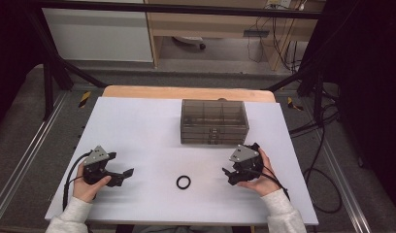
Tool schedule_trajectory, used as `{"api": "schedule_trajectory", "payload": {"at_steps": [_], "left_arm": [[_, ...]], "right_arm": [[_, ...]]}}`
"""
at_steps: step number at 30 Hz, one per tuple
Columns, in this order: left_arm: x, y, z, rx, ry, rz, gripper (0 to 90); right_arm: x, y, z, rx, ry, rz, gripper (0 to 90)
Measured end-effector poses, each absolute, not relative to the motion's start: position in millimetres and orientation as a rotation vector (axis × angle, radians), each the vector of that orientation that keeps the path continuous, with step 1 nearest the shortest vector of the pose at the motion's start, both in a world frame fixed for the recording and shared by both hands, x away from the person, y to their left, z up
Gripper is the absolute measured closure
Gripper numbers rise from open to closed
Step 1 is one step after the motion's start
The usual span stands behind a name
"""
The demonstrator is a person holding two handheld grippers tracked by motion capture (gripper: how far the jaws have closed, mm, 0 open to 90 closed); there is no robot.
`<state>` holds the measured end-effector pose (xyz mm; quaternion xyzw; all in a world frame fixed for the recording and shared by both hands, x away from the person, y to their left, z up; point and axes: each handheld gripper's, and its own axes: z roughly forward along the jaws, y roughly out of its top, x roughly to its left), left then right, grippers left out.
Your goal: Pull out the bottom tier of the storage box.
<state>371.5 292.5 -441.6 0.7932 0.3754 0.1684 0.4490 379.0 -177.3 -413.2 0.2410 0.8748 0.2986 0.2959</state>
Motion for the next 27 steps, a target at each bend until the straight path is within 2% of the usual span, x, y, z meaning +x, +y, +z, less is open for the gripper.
{"api": "schedule_trajectory", "payload": {"at_steps": [27], "left_arm": [[371.7, 292.0, -442.5, 1.970, 0.929, 0.418, 0.3]], "right_arm": [[387.8, -145.8, -422.9, 0.402, 2.321, 0.596, 7.9]]}}
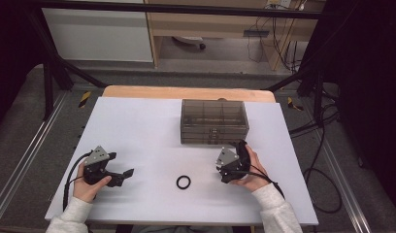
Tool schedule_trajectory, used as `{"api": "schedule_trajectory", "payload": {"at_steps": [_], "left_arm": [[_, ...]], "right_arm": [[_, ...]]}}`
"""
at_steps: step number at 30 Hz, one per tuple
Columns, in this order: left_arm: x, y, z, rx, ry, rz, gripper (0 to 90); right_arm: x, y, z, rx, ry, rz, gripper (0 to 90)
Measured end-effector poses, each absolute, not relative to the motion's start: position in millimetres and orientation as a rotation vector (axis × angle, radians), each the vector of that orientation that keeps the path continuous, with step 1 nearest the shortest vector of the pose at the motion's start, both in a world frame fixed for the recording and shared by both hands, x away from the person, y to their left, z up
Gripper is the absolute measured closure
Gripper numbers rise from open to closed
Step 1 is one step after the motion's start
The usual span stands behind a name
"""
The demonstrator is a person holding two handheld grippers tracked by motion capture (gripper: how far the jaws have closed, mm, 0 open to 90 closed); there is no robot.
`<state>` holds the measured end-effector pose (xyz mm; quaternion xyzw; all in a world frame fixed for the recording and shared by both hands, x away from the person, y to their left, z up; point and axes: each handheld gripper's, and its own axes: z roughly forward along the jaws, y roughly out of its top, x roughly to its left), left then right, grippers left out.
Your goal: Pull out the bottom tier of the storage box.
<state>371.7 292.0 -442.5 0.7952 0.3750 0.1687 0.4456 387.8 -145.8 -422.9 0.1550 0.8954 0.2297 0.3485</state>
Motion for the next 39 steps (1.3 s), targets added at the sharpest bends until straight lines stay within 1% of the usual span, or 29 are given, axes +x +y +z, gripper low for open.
{"api": "schedule_trajectory", "payload": {"at_steps": [7, 39], "left_arm": [[371.7, 291.8, -442.9, 1.970, 0.930, 0.418, 0.3], [372.0, 290.8, -444.2, 1.977, 0.928, 0.416, 0.4]], "right_arm": [[391.3, -136.4, -428.6, 0.323, 2.282, 0.540, 10.7], [397.3, -125.0, -447.0, 0.159, 2.163, 0.423, 24.3]]}}
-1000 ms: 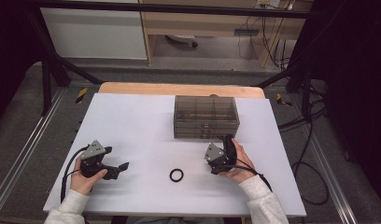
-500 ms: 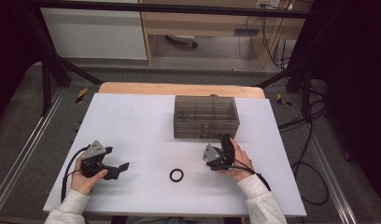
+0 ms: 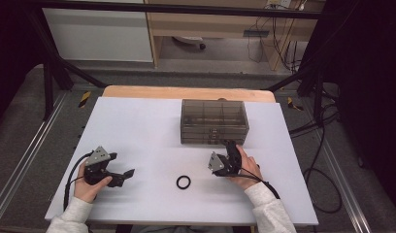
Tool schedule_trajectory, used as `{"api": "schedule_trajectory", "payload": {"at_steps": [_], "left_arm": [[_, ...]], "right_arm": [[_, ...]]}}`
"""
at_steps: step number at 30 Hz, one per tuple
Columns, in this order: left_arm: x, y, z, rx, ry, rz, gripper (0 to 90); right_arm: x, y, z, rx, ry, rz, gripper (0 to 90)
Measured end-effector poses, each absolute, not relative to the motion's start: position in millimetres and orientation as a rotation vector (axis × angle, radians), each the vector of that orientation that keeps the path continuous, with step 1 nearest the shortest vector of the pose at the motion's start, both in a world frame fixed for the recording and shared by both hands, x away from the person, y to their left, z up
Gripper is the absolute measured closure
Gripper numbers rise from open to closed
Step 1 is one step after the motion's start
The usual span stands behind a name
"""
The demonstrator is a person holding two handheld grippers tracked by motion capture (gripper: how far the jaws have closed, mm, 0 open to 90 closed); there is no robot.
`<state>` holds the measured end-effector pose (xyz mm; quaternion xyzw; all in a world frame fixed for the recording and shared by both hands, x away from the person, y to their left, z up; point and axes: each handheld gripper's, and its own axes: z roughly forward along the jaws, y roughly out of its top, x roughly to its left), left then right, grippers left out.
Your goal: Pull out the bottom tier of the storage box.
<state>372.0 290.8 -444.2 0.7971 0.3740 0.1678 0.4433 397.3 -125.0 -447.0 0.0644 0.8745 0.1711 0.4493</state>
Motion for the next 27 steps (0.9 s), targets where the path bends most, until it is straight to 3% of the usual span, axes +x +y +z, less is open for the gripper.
{"api": "schedule_trajectory", "payload": {"at_steps": [27], "left_arm": [[372.0, 290.1, -444.9, 1.979, 0.927, 0.417, 0.4]], "right_arm": [[399.2, -119.6, -463.5, 0.036, 2.053, 0.395, 37.2]]}}
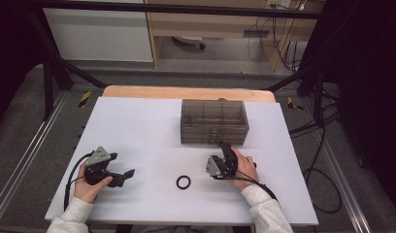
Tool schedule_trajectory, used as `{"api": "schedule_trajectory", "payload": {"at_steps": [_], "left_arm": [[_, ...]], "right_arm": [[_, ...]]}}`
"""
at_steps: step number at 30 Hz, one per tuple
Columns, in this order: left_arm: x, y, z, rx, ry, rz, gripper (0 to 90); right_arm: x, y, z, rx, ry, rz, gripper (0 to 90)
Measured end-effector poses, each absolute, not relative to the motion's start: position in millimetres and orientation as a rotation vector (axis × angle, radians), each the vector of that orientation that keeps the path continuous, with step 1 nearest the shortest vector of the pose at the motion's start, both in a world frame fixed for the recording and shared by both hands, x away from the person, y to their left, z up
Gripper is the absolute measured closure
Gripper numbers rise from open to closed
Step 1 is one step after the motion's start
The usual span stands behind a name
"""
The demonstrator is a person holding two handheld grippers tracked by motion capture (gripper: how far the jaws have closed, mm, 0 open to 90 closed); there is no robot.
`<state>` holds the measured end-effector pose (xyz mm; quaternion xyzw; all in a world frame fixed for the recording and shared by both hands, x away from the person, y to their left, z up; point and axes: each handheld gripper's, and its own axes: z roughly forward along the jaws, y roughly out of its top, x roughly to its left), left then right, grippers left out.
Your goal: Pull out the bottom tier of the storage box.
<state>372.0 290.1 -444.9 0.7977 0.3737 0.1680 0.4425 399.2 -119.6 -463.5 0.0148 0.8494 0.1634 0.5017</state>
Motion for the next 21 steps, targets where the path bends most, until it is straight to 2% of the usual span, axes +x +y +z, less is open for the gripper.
{"api": "schedule_trajectory", "payload": {"at_steps": [21], "left_arm": [[371.9, 290.1, -445.1, 1.977, 0.928, 0.418, 0.5]], "right_arm": [[402.1, -115.3, -477.4, -0.028, 1.986, 0.323, 48.7]]}}
